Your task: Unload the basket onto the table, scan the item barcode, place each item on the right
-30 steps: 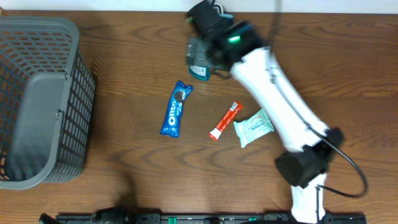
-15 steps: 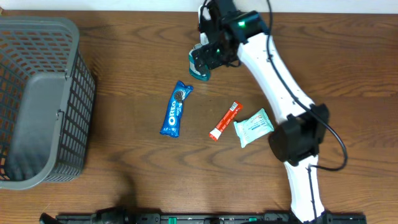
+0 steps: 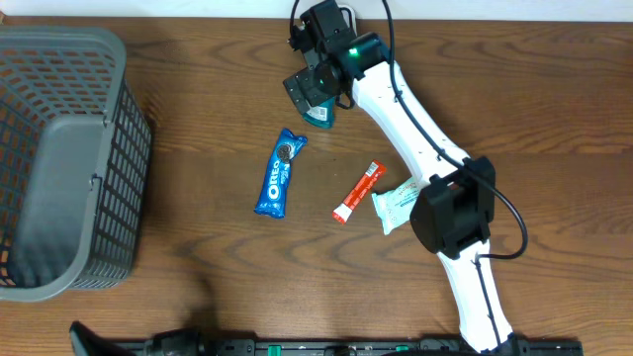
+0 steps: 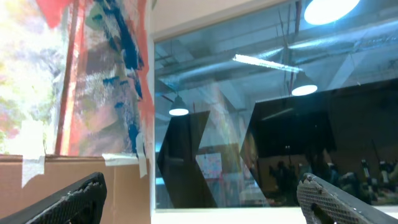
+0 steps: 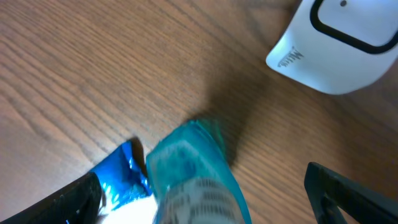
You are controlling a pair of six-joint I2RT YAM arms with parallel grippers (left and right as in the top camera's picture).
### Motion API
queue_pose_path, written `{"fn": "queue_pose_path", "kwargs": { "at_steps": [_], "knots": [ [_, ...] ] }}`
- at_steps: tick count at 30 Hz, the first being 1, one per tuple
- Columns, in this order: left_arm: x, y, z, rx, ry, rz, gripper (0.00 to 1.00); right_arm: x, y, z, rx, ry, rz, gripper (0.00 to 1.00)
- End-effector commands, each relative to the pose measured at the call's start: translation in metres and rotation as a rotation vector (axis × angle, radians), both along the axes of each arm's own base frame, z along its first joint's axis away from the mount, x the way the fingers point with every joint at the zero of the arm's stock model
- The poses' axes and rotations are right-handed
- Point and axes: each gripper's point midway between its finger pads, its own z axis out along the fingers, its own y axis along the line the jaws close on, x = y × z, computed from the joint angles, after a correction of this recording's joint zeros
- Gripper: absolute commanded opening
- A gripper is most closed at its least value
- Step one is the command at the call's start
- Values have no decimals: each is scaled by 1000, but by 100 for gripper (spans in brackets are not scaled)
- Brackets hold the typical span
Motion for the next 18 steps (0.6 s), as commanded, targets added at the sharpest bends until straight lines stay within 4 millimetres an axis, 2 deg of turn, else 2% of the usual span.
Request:
{"fn": "queue_pose_path", "kwargs": {
  "at_steps": [1,6,9,12,18],
  "knots": [
    [3,-2,-1,15,1,-10,98,3,0,-24,-40,18,11,99],
    [5,-2,-1,15,1,-10,98,3,0,-36,-73,23,62,99],
    [4,-2,-1,15,-1,-10,98,4,3,-41,-73,20,69,89],
    [4,-2,-1,15,-1,-10,98,8,5,-40,-64,4,68,71],
    [4,-2,-1,15,-1,-10,98,5,4,-47,-74,23,67,48]
  ]
}}
